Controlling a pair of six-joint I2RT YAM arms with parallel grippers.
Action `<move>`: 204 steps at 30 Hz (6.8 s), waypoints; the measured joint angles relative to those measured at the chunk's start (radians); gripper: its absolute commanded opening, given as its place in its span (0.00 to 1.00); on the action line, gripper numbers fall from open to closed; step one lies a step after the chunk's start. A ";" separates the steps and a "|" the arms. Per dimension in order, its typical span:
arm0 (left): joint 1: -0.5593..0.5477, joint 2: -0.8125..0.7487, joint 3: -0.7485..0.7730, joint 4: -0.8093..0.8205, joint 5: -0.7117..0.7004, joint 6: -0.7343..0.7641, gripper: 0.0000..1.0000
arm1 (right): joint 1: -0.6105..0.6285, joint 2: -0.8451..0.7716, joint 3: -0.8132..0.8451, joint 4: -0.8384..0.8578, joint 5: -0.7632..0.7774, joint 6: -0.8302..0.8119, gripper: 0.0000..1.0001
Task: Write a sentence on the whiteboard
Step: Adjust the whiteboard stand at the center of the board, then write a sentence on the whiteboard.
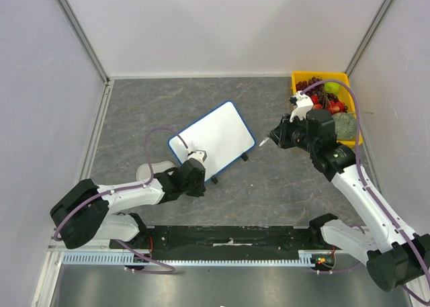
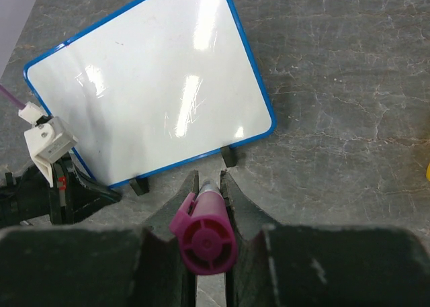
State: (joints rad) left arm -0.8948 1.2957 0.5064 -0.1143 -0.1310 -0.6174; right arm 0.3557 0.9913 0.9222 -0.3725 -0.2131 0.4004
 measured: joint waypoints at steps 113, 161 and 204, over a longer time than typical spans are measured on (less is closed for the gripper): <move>-0.470 -0.033 0.134 -0.501 -0.205 -0.579 0.72 | -0.006 -0.104 -0.052 0.019 -0.166 0.037 0.00; -0.082 -0.362 0.147 -0.187 0.230 -0.087 0.94 | -0.006 -0.378 -0.363 0.069 -0.261 0.113 0.00; 0.967 -0.593 -0.152 0.029 0.929 -0.053 0.87 | 0.288 -0.003 -0.278 0.472 -0.127 0.089 0.00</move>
State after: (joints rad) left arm 0.0727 0.7025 0.3546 -0.0849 0.7982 -0.6701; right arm 0.6434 0.9882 0.6441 0.0998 -0.3401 0.4889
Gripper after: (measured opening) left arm 0.906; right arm 0.198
